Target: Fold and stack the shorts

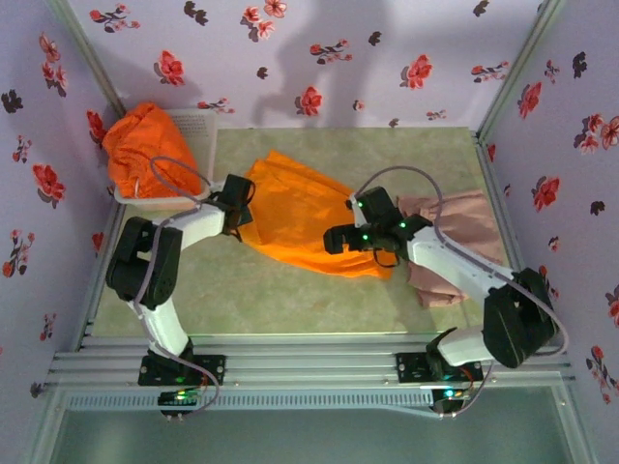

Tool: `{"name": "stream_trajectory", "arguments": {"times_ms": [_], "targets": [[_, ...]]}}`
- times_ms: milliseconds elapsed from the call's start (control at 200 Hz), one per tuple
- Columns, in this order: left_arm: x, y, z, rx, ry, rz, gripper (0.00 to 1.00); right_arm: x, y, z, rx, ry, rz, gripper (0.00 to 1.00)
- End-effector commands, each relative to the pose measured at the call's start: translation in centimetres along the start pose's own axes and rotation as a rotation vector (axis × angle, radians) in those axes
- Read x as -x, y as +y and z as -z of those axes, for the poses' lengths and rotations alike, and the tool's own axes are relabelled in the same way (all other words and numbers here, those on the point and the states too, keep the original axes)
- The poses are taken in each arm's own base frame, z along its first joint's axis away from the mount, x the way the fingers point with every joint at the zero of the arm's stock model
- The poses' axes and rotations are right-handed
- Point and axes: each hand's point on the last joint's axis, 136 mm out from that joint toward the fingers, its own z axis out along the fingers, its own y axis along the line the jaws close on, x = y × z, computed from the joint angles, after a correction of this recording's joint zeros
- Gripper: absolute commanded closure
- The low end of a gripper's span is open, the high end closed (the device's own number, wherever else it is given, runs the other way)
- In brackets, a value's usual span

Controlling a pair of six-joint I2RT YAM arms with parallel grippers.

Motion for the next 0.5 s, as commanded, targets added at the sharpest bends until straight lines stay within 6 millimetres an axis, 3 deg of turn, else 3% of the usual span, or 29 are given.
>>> {"name": "stream_trajectory", "arguments": {"times_ms": [0,180,325,410,495], "targets": [[0.5,1.7,1.6,-0.029,-0.052,0.124,1.00,4.0,1.3,0.2,-0.005,-0.053,0.071,0.02],[-2.0,3.5,2.1,-0.058,-0.041,0.212,1.00,9.1,3.3,-2.1,0.023,-0.060,0.125,0.05],[-4.0,5.1,2.1,-0.040,-0.020,0.267,1.00,13.1,4.9,-5.8,0.054,-0.046,0.153,0.09],[-5.5,6.5,2.3,-0.024,-0.006,0.308,1.00,14.8,6.2,-8.0,0.095,-0.035,0.169,0.10],[-7.3,7.9,2.8,-0.020,0.004,0.353,0.98,15.0,7.8,-10.4,0.141,-0.003,0.201,0.10]]}}
